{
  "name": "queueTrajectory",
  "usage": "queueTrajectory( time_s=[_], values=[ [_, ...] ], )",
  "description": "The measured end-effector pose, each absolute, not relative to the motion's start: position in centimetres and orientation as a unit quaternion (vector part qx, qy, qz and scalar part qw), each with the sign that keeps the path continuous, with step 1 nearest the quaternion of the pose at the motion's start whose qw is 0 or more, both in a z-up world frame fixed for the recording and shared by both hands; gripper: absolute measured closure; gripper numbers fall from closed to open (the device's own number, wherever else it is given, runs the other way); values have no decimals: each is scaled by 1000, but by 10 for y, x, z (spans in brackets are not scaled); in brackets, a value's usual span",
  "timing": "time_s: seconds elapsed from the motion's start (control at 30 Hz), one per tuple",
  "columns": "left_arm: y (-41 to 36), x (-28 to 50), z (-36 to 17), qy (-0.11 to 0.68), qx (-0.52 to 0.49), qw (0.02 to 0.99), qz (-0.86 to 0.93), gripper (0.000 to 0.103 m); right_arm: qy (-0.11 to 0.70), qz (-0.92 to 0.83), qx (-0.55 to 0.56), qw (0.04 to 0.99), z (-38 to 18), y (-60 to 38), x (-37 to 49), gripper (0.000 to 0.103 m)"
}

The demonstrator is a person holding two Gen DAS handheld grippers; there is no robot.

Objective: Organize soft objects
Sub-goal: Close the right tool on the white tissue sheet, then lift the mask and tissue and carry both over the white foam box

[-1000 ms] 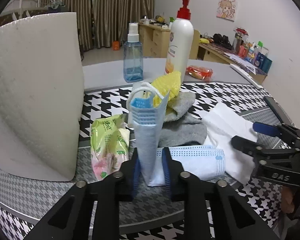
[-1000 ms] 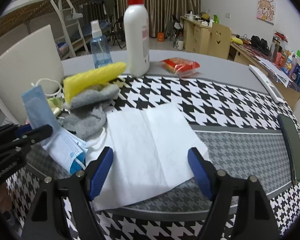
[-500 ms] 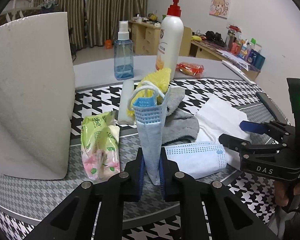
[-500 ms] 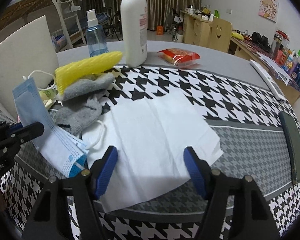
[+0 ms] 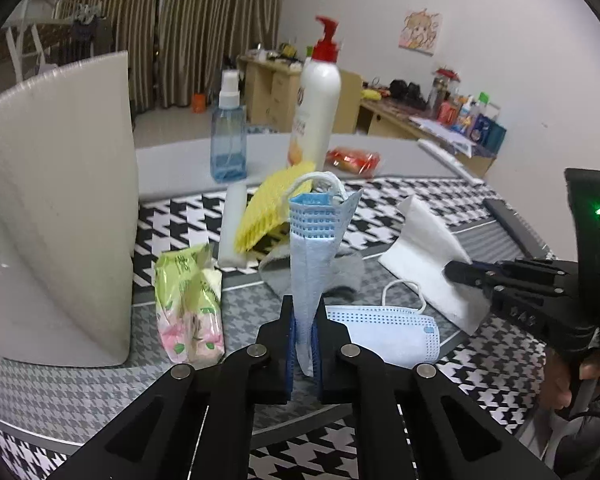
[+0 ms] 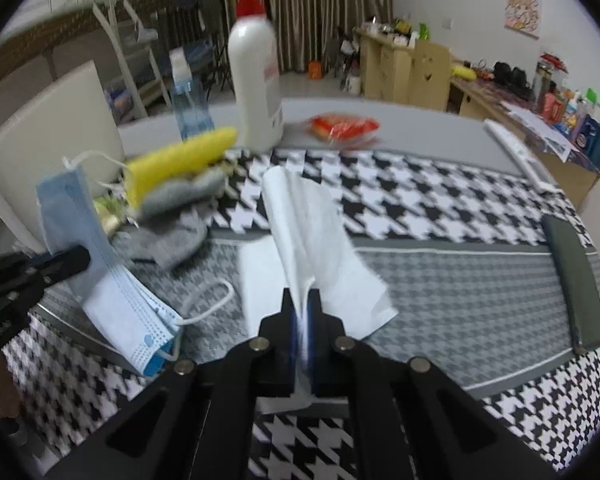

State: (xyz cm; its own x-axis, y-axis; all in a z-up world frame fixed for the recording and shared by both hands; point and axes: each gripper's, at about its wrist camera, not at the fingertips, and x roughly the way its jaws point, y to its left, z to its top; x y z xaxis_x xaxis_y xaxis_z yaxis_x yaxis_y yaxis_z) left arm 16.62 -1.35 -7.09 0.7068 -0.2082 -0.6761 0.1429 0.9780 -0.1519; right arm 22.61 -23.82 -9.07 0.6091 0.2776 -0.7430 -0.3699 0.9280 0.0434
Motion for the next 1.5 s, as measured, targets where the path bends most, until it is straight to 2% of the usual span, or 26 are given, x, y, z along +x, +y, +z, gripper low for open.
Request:
queueTrajectory(
  time_s=[0.73,1.5],
  values=[
    [-2,112,-2,264,-37,961,-78,97,289,218,-24,932,-22,-242,173,96],
    [21,112,46,198,-22,979,-31,97,215,256,-35,942,24,-208,156,96]
  ],
)
